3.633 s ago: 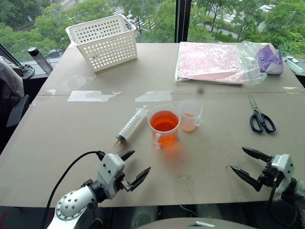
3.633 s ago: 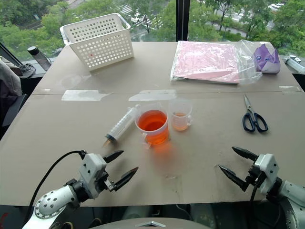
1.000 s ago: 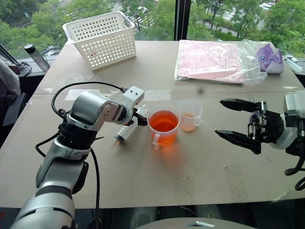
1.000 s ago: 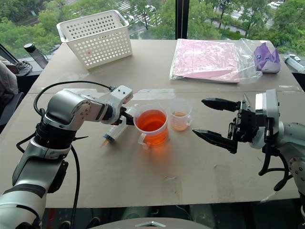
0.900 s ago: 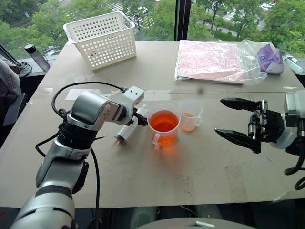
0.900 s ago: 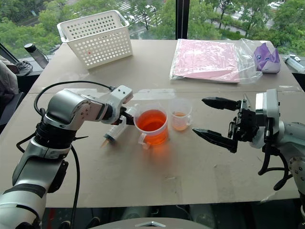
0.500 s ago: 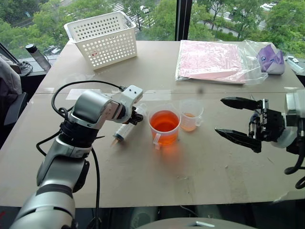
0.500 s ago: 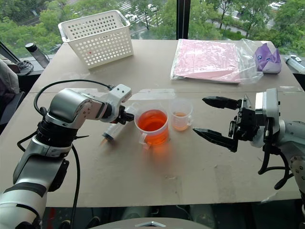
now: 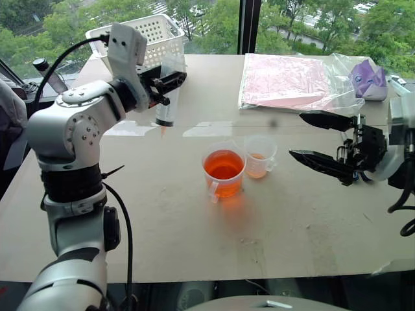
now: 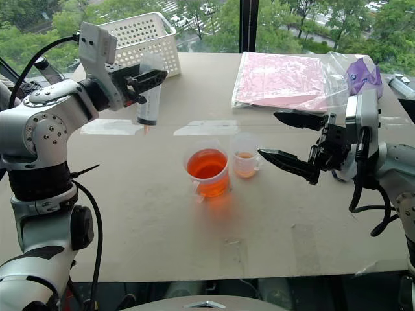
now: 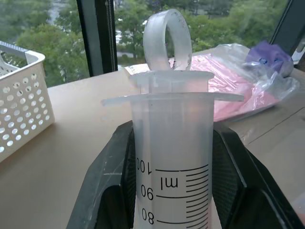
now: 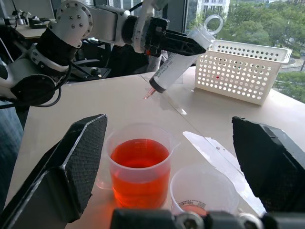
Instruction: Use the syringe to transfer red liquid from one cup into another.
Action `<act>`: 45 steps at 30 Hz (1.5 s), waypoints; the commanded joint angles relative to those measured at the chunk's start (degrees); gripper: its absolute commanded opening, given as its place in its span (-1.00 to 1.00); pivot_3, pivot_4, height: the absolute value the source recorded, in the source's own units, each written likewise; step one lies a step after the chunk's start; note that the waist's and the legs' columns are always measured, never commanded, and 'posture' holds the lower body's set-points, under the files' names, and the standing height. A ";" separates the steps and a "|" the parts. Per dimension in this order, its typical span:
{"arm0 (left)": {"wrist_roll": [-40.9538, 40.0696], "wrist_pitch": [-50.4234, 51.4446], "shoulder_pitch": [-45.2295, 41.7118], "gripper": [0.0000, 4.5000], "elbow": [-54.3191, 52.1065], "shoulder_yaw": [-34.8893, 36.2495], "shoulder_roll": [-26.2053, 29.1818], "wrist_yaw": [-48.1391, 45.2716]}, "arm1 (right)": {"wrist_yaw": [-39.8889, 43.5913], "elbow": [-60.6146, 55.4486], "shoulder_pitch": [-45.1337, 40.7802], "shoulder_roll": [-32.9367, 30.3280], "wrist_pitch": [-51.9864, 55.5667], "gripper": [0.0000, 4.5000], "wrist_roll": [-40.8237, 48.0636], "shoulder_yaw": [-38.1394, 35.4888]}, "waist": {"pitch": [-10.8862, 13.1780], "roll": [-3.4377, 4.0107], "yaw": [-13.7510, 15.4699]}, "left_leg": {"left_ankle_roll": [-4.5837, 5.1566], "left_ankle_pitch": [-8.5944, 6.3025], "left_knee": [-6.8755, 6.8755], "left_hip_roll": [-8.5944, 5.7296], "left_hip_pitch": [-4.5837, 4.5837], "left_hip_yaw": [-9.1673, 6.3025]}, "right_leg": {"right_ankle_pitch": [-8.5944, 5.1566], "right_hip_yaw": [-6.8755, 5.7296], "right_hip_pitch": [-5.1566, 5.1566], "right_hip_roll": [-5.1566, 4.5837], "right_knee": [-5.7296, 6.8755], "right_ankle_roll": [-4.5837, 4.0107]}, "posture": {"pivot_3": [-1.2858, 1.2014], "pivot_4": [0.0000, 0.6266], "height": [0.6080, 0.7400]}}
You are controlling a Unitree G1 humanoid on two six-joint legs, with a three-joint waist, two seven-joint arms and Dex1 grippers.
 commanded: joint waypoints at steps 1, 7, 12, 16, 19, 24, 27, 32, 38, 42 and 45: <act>-3.28 -6.86 -1.97 -0.36 0.30 4.83 -0.19 -2.49 | -2.28 1.33 -4.12 0.08 2.03 1.00 3.12 -0.77 | 0.00 0.00 0.01 | 0.00 0.00 0.00 0.00 0.00 0.00 | 0.00 0.00 0.00 0.01 0.01 0.00 | 0.03 -0.52 1.00; -13.24 -11.26 -2.97 -0.36 -3.07 7.11 -7.98 -4.85 | -9.87 6.97 -15.28 4.39 4.60 1.00 4.94 0.21 | 0.03 -0.05 0.20 | 0.00 0.01 0.09 0.00 0.00 -0.01 | 0.03 -0.03 0.02 0.00 0.06 0.04 | 0.03 -0.52 1.00; -28.12 -9.08 -2.38 -0.36 -7.17 7.88 -14.07 -6.57 | -14.73 10.68 -22.34 4.59 8.51 1.00 9.90 -1.48 | 0.03 -0.06 -0.07 | 0.00 0.01 0.07 0.00 -0.11 0.00 | 0.03 -0.04 -0.05 0.00 0.01 0.06 | 0.03 -0.52 1.00; -31.14 -9.01 1.96 -0.36 -9.29 4.49 -14.05 -10.23 | -17.09 11.94 -25.02 3.06 12.03 1.00 13.34 -1.78 | 0.02 -0.04 -0.77 | -0.03 0.03 0.05 0.00 -0.39 0.03 | 0.04 -0.01 -0.37 0.04 0.05 0.06 | 0.03 -0.52 1.00; -32.46 -8.91 5.58 -0.36 -10.47 1.69 -13.05 -14.73 | -16.04 11.62 -25.28 1.91 12.55 1.00 13.95 -2.21 | 0.02 -0.04 -1.21 | -0.03 0.05 0.18 0.00 -0.81 0.01 | 0.04 -0.03 -0.82 0.05 0.27 0.06 | 0.03 -0.52 1.00; -29.76 -11.39 11.01 -0.36 -11.49 -3.34 -10.67 -21.05 | -13.88 10.62 -25.45 2.22 10.13 1.00 12.15 -2.18 | 0.02 -0.04 -1.29 | -0.02 0.05 0.28 0.00 -0.82 0.03 | 0.04 -0.01 -0.86 0.06 0.43 0.06 | 0.03 -0.52 1.00; -24.74 -15.63 13.87 -0.36 -11.11 -6.99 -10.41 -23.66 | -11.95 8.86 -24.74 2.60 9.78 1.00 11.19 -0.61 | 0.02 -0.03 -1.27 | -0.02 0.05 0.32 0.00 -0.79 0.03 | 0.04 0.01 -0.86 0.06 0.50 0.06 | 0.03 -0.52 1.00; -18.35 -21.74 16.69 -0.36 -10.55 -10.87 -10.18 -26.29 | -10.74 7.22 -23.48 4.33 9.39 1.00 8.20 2.40 | 0.02 -0.03 -1.24 | -0.01 0.05 0.32 0.00 -0.80 0.02 | 0.04 0.03 -0.87 0.07 0.52 0.06 | 0.03 -0.52 1.00; -12.50 -28.77 19.23 -0.36 -10.41 -11.79 -11.17 -25.16 | -10.03 6.42 -23.73 6.11 8.69 1.00 2.97 6.22 | 0.02 -0.03 -1.24 | -0.01 0.05 0.31 0.00 -0.81 0.02 | 0.04 0.04 -0.91 0.07 0.52 0.06 | 0.03 -0.52 1.00; -6.84 -34.13 21.04 -0.36 -10.92 -12.91 -13.70 -20.42 | -11.34 6.85 -24.58 8.02 8.15 1.00 -1.24 8.81 | 0.01 -0.03 -1.20 | -0.01 0.05 0.31 0.00 -0.81 0.02 | 0.04 0.03 -0.91 0.06 0.52 0.06 | 0.03 -0.52 1.00; -4.45 -35.63 22.96 -0.36 -12.74 -14.05 -15.81 -16.84 | -13.32 6.08 -24.19 10.89 8.18 1.00 -3.24 10.47 | 0.01 -0.03 -1.21 | -0.01 0.05 0.32 0.00 -0.82 0.02 | 0.04 0.04 -0.92 0.05 0.55 0.06 | 0.03 -0.52 1.00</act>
